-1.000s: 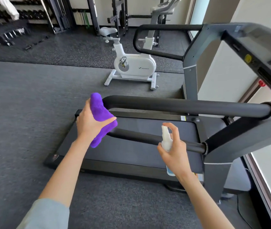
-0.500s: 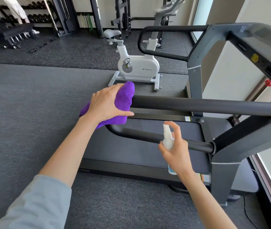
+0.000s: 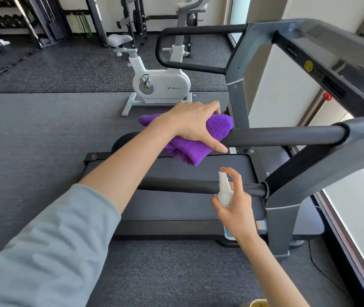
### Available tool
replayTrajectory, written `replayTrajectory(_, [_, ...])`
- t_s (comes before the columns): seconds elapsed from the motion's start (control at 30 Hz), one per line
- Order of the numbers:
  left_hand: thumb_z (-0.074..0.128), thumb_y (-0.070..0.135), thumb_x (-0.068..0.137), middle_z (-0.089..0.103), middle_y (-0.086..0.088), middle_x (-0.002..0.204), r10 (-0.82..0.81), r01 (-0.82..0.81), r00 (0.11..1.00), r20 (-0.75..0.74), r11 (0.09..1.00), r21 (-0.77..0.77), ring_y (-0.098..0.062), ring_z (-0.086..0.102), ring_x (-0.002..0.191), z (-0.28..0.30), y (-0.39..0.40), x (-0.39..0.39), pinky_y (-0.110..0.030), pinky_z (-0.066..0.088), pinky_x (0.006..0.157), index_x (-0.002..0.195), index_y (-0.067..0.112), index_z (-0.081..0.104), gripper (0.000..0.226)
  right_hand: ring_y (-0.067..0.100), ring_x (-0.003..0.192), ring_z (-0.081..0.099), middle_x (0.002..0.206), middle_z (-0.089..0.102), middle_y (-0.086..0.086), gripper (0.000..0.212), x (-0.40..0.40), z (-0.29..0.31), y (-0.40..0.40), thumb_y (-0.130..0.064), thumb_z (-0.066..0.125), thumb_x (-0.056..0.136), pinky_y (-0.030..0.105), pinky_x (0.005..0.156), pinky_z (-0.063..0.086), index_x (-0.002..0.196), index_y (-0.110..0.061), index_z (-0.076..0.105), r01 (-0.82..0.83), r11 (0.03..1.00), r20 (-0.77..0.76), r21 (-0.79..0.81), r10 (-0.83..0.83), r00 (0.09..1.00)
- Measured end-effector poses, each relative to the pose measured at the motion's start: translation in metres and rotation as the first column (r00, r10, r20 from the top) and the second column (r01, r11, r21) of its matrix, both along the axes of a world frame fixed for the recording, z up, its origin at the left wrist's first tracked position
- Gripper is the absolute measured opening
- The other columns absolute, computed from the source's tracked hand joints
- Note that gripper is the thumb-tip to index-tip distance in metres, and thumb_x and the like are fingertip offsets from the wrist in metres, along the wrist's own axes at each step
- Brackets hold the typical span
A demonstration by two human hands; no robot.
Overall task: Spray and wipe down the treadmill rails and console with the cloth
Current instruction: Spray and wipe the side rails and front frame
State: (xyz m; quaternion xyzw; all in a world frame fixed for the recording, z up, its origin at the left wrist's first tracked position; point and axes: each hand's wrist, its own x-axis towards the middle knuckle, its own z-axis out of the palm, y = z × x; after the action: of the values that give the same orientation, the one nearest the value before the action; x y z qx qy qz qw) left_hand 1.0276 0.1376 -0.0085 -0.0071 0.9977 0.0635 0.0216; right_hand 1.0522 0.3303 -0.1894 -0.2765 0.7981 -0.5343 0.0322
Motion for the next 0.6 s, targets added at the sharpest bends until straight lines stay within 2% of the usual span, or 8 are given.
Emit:
replayTrajectory(0.07, [0.067, 0.082, 0.056, 0.042, 0.014, 0.074, -0.031, 0.031, 0.999, -0.006, 1.000, 0.002, -0.025, 0.048, 0.081, -0.002, 0.012, -0.012, -0.034, 0.030, 0.071, 0.100, 0.028, 0.039, 0.075, 0.011, 0.051, 0.042, 0.059, 0.048, -0.014, 0.068, -0.004, 0.001, 0.010, 0.002, 0.062, 0.081, 0.018, 0.049, 0.037, 0.123, -0.047, 0.041, 0.034, 0.999, -0.002, 0.008, -0.034, 0.999])
replayTrajectory(0.17, [0.067, 0.082, 0.056, 0.044, 0.013, 0.071, -0.078, 0.078, 0.996, -0.035, 0.997, 0.007, -0.024, 0.049, 0.078, -0.004, 0.033, -0.029, -0.035, 0.030, 0.070, 0.098, 0.026, 0.038, 0.076, 0.012, 0.052, 0.044, 0.057, 0.046, -0.008, 0.068, -0.010, 0.005, 0.020, 0.001, 0.063, 0.081, 0.025, 0.052, 0.042, 0.123, -0.047, 0.041, 0.082, 0.997, 0.005, 0.010, -0.082, 0.997])
replayTrajectory(0.23, [0.065, 0.083, 0.056, 0.043, 0.013, 0.070, -0.098, 0.097, 0.993, -0.062, 0.995, -0.013, -0.025, 0.048, 0.077, -0.005, 0.046, -0.038, -0.035, 0.030, 0.070, 0.099, 0.024, 0.039, 0.078, 0.015, 0.058, 0.048, 0.064, 0.051, -0.005, 0.067, -0.014, 0.008, 0.027, 0.002, 0.063, 0.081, 0.033, 0.057, 0.046, 0.125, -0.043, 0.042, 0.106, 0.994, -0.005, -0.003, -0.106, 0.994])
replayTrajectory(0.3, [0.064, 0.084, 0.056, 0.042, 0.013, 0.071, -0.101, 0.100, 0.992, -0.072, 0.995, -0.026, -0.025, 0.047, 0.076, -0.005, 0.056, -0.044, -0.035, 0.029, 0.070, 0.099, 0.023, 0.040, 0.080, 0.018, 0.063, 0.050, 0.079, 0.055, -0.009, 0.066, -0.018, 0.012, 0.033, 0.003, 0.062, 0.081, 0.037, 0.061, 0.049, 0.126, -0.040, 0.043, 0.118, 0.993, -0.009, -0.016, -0.118, 0.993])
replayTrajectory(0.37, [0.063, 0.085, 0.057, 0.042, 0.013, 0.073, -0.095, 0.094, 0.993, -0.066, 0.995, -0.027, -0.024, 0.047, 0.076, -0.004, 0.062, -0.050, -0.035, 0.029, 0.071, 0.101, 0.022, 0.041, 0.080, 0.020, 0.062, 0.051, 0.081, 0.055, -0.011, 0.066, -0.023, 0.013, 0.039, 0.004, 0.062, 0.081, 0.039, 0.062, 0.051, 0.125, -0.041, 0.042, 0.112, 0.993, -0.013, -0.023, -0.112, 0.994])
replayTrajectory(0.6, [0.061, 0.085, 0.059, 0.042, 0.012, 0.071, -0.092, 0.092, 0.995, -0.042, 0.996, -0.006, -0.016, 0.043, 0.067, -0.001, 0.093, -0.074, -0.034, 0.032, 0.071, 0.098, 0.023, 0.040, 0.077, 0.013, 0.051, 0.044, 0.064, 0.049, -0.009, 0.069, -0.043, 0.012, 0.071, 0.004, 0.063, 0.080, 0.025, 0.052, 0.043, 0.123, -0.045, 0.042, 0.120, 0.992, -0.030, -0.033, -0.121, 0.992])
